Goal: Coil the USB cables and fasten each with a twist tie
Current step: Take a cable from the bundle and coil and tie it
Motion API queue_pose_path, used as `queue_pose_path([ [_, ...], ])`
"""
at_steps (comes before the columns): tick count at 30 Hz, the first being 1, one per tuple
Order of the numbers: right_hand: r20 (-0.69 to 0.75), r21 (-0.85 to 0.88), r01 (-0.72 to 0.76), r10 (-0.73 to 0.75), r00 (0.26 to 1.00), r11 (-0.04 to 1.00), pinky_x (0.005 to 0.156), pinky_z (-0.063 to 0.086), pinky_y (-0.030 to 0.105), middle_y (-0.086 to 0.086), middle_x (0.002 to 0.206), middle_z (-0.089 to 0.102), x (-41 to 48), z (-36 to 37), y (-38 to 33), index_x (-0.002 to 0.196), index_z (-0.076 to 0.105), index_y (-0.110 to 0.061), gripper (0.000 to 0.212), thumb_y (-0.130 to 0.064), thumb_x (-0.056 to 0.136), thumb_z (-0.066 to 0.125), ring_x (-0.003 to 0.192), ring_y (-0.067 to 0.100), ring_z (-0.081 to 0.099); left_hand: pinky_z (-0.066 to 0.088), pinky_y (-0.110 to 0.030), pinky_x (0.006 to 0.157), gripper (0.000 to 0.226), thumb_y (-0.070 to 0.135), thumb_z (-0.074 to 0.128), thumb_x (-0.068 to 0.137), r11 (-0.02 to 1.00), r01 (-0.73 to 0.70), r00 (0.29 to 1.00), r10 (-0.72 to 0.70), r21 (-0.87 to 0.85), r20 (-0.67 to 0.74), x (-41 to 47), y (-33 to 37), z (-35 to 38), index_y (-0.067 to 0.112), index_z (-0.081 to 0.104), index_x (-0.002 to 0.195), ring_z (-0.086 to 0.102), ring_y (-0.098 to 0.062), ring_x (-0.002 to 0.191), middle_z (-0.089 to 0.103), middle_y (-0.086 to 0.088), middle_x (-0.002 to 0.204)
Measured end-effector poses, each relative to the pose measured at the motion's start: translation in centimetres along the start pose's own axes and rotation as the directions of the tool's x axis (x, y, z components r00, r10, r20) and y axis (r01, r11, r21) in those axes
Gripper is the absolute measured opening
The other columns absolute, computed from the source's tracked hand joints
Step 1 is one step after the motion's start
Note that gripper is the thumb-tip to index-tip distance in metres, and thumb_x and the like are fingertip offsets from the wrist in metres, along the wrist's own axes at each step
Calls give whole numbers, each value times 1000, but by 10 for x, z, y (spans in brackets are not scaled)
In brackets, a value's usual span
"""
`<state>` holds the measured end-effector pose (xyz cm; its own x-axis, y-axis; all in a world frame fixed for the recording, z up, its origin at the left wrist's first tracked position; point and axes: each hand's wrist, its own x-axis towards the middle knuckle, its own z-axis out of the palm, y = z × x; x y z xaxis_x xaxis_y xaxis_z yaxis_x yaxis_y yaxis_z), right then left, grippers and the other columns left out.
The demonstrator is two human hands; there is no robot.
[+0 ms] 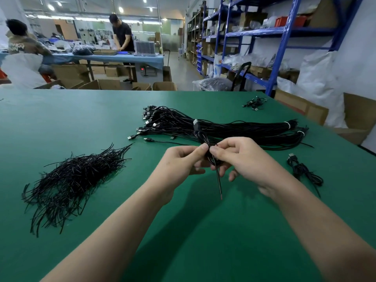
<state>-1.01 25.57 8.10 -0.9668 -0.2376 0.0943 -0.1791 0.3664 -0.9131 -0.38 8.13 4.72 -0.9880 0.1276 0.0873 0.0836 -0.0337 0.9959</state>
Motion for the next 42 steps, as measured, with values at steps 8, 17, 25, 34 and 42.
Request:
queue_pose_path([
  [8,-385,-683,-320,49,922,656,71,58,40,-1,65,69,-4,-68,85,86,68,-16,23,-39,92,67,69,19,68,56,-28,77,22,36,63,98,949,69,991,-101,307,91,-2,-29,9,18,76,101,68,-8,85,76,-6,93],
  [17,-455,-875,-423,-102,885,234,54,41,29,3,87,63,-7,-102,96,105,58,-15,39,-52,92,65,81,26,62,58,-29,78,15,35,65,97,898,1,993,-55,439,109,1,-36,9,25,75,99,71,-6,85,77,5,89],
  [25,-177,-921,-188,64,982,341,95,46,39,2,134,56,5,-44,95,135,57,-18,60,-62,101,36,126,22,50,43,-9,80,20,36,65,96,641,-106,992,123,760,35,7,-38,-11,29,74,112,60,5,90,63,24,91],
  [34,-192,-837,-206,81,978,507,117,28,44,11,160,32,41,-13,106,152,36,-10,69,-58,104,28,149,26,27,38,-38,110,41,35,56,101,378,-4,989,138,926,-52,32,-44,-55,25,56,140,46,-23,132,55,2,142],
  [42,-116,-724,-82,-3,993,685,125,13,39,3,163,32,74,4,114,152,41,-16,63,-55,106,23,153,16,19,33,-47,114,49,39,50,103,228,-30,997,78,973,13,110,-60,-42,27,44,150,35,-28,142,42,0,155],
])
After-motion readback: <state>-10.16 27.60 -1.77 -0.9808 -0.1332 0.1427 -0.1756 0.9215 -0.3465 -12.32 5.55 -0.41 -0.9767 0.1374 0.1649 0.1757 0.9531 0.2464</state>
